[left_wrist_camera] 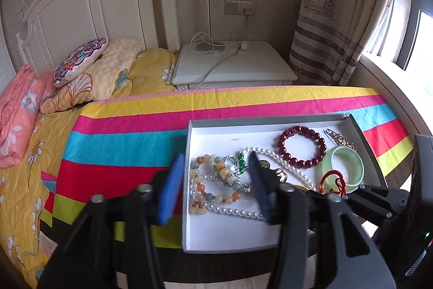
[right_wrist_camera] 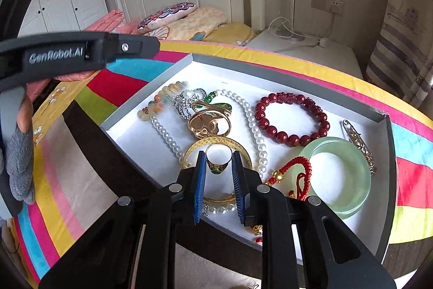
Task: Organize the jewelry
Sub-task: 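Lower the bracelet and ring into the tray and open both tools, then move the right tool to a white pearl earring and grasp it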
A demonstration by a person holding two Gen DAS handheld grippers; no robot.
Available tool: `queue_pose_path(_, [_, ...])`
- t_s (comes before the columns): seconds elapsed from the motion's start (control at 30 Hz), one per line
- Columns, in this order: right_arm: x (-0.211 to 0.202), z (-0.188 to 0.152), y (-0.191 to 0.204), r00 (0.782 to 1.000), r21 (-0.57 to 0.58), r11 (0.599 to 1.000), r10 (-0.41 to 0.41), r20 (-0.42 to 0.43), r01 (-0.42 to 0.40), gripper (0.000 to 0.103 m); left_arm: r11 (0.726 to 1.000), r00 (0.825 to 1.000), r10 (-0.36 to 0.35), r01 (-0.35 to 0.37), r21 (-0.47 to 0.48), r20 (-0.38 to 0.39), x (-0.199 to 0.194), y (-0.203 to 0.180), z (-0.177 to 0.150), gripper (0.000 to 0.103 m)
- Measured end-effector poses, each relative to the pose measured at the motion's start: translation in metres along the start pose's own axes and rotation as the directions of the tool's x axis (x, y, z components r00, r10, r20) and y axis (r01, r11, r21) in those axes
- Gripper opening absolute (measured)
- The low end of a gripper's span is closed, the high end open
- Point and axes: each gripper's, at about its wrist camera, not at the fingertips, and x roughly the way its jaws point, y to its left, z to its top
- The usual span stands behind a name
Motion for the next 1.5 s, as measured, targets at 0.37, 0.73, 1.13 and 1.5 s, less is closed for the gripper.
queue_pose_path(0.37, [-0.077,-0.012,-0.036,0.986,0.131,0.984,0.1,0.137,-0.118,0.023,0.985,0.997,-0.015,0.029,-0.172,0.081,-0.064,0.021,-0.069,0.093])
queue_pose_path(0.73, [-0.128,-0.094,-0.057,0.992,0.215,0.972,0.08,0.102,-0.1,0.032,0.97,0.987,-0.158,0.153,-0.188,-0.011,-0.08,-0.019,-0.148,0.096])
queue_pose_path(1.13, [-0.11,-0.109,-0.024,1.0,0.124,0.992,0.02,0.007,-0.021,0.046,0.989,0.983,-0.129,0.118,-0.086,-0.134,-0.052,-0.058,-0.166,0.096])
queue_pose_path(1.5, [-0.085,-0.098,-0.004,0.994,0.046,0.995,-0.081,-0.067,0.084,0.045,0.999,0.983,-0.034,0.035,0.003,-0.182,-0.045,-0.069,-0.165,0.101])
